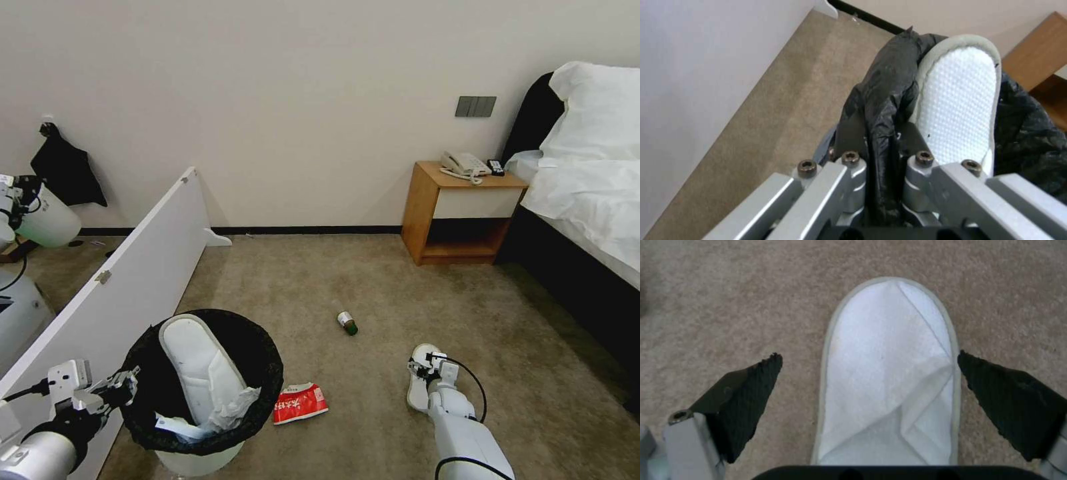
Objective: Pick up the trash bin, then pick up the garbage from the floor and place it into the trash bin.
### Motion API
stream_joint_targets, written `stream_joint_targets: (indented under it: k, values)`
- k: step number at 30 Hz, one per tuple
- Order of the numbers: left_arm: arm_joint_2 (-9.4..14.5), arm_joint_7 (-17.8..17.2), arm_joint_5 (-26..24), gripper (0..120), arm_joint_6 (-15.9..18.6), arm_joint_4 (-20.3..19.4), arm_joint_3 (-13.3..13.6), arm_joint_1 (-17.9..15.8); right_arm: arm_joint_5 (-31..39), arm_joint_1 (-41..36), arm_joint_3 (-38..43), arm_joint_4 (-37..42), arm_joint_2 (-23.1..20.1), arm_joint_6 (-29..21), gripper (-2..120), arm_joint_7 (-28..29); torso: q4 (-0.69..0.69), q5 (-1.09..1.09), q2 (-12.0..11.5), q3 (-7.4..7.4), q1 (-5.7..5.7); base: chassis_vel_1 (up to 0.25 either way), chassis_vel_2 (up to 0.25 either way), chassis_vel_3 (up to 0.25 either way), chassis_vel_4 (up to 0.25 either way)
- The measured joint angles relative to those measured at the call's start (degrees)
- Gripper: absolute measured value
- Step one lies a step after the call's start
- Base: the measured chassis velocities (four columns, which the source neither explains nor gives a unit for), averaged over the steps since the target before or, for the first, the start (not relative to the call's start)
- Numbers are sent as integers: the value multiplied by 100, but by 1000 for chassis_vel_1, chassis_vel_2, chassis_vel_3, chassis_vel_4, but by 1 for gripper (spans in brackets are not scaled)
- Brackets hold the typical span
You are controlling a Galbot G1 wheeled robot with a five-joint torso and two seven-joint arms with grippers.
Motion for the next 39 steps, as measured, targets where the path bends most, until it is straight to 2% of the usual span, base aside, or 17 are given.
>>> stream_joint_targets:
  k: [7, 10, 12, 13, 15, 17, 18, 19, 21, 22, 24, 25, 28, 29, 31, 34, 39]
  values:
    - [-9, -1, 3, 5, 0, 0, 4, 7, -98, 82, 182, -165, -43, 68, 99, -26, -1, 0, 0, 0, 0, 0, 0, 0, 0]
    - [-17, -1, 3, 5, 0, 0, 13, 4, -134, 109, 261, -209, -48, 97, 92, -61, 0, 0, 0, 0, 0, 0, 0, 0, 0]
    - [-20, -2, 4, 5, 0, 0, 15, 4, -145, 125, 308, -232, -52, 109, 81, -71, 0, 0, 0, 0, 0, 0, 0, 0, 0]
    - [-20, -2, 4, 5, 0, 0, 15, 4, -145, 125, 308, -232, -52, 109, 81, -71, 0, 0, 0, 0, 0, 0, 0, 0, 0]
    - [-24, -1, 5, 5, 0, 0, 14, 15, -160, 159, 383, -268, -54, 118, 69, -72, 0, 0, 0, 0, 0, 0, 0, 0, 0]
    - [-26, -1, 5, 5, 0, 0, 14, 20, -170, 171, 405, -284, -54, 123, 66, -73, 0, 0, 0, 0, 0, 0, 0, 0, 0]
    - [-28, -2, 5, 5, 0, 0, 10, 26, -181, 181, 430, -299, -54, 134, 57, -76, 1, 0, 0, 0, 0, 0, 0, 0, 0]
    - [-28, -2, 5, 5, 0, 0, 10, 26, -181, 181, 430, -299, -54, 134, 57, -76, 1, 0, 0, 0, 0, 0, 0, 0, 0]
    - [-29, -2, 5, 5, 0, 0, 3, 30, -183, 182, 447, -313, -63, 135, 44, -86, 0, 0, 0, 0, 0, 0, 0, 0, 0]
    - [-29, -2, 5, 5, 0, 0, 3, 30, -183, 182, 447, -313, -63, 135, 44, -86, 0, 0, 0, 0, 0, 0, 0, 0, 0]
    - [-27, -2, 5, 5, 0, 0, 2, 32, -183, 183, 460, -328, -73, 135, 34, -93, 0, 0, 0, 0, 0, 0, 0, 0, 0]
    - [-27, -2, 5, 5, 0, 0, 2, 32, -183, 183, 460, -328, -73, 135, 34, -93, 0, 0, 0, 0, 0, 0, 0, 0, 0]
    - [-27, -2, 5, 5, 0, 0, 2, 30, -181, 199, 479, -350, -97, 134, 19, -96, 0, 0, 0, 0, 0, 0, 0, 0, 0]
    - [-27, -2, 5, 5, 0, 0, 2, 30, -181, 199, 479, -350, -97, 134, 19, -96, 0, 0, 0, 0, 0, 0, 0, 0, 0]
    - [-28, -2, 5, 5, 0, 0, 7, 26, -179, 203, 492, -363, -119, 124, 7, -98, 0, 0, 1, 0, 0, 0, 0, 0, 0]
    - [-30, -1, 5, 5, 0, 0, 9, 25, -178, 200, 496, -367, -134, 114, 0, -101, 0, 0, 0, 0, 0, 0, 0, 0, 0]
    - [-31, -2, 5, 5, 0, 0, 9, 26, -173, 166, 501, -363, -146, 103, 0, -105, 0, 0, 0, -1, 0, 0, 0, 0, 0]
